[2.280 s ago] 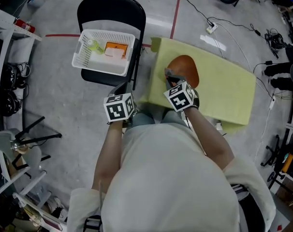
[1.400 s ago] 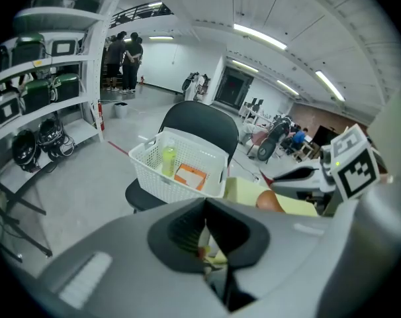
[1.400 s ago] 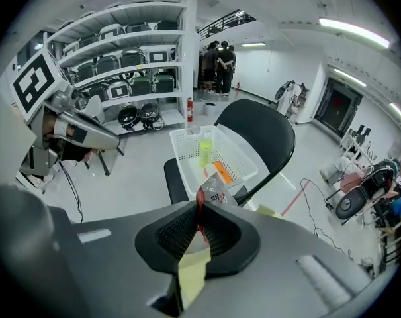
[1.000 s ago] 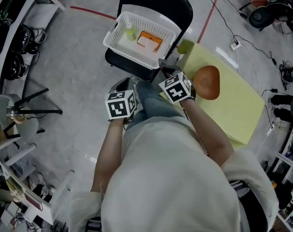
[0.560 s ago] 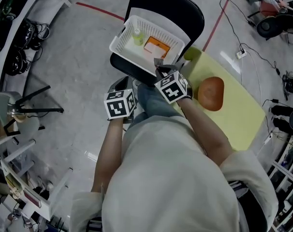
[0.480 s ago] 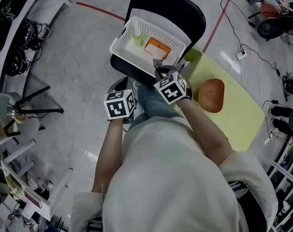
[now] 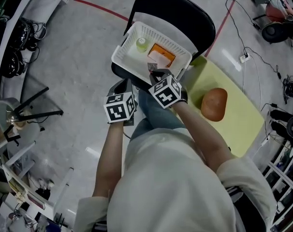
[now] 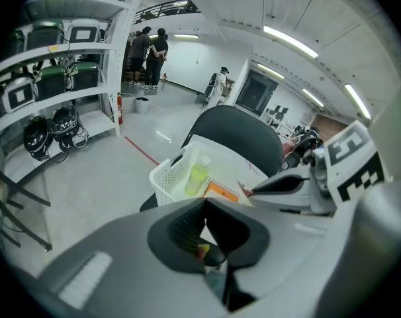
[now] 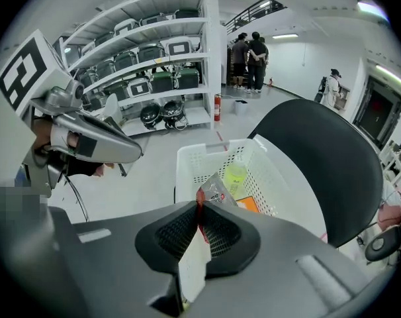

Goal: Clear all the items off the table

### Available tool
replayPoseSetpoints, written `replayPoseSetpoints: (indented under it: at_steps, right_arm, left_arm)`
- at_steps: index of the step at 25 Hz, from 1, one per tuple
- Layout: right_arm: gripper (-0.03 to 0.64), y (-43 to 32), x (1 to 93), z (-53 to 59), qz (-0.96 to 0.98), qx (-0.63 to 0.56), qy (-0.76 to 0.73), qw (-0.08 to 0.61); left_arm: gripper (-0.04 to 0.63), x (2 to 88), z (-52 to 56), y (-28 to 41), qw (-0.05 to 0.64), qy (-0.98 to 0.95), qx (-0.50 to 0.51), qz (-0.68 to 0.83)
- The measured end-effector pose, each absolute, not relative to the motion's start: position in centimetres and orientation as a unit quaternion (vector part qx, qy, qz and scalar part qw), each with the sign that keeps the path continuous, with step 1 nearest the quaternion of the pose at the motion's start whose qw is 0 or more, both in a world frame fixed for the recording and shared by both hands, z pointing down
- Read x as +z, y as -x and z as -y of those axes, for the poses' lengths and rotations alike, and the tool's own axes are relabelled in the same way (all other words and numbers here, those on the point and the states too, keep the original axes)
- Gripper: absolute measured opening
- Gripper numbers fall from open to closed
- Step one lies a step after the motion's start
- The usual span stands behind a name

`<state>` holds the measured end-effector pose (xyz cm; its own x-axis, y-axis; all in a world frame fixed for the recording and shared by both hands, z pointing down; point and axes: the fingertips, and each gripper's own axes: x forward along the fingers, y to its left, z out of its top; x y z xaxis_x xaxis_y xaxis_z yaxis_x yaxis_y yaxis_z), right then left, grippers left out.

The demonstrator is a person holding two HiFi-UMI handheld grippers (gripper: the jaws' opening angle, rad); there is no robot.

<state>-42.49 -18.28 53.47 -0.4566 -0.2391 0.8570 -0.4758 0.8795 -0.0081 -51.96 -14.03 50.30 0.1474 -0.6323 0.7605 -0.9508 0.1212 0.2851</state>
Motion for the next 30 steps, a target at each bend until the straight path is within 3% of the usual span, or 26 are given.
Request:
replayPoseSetpoints:
  at_steps: [27, 30]
  right_arm:
    - [0.023, 50.5, 61.8, 22.9, 0.839, 0.154, -0.159, 0.498]
    - [0.056, 51.2, 62.0, 22.9, 0.842, 0.160, -0.156, 0.491]
  left_arm:
    - [0.009, 56.9, 19.9, 57.0, 0.450, -0.602, 0.191, 0.632]
    - [0.009, 57.0, 20.0, 57.2, 0.451, -0.601, 0.191, 0.631]
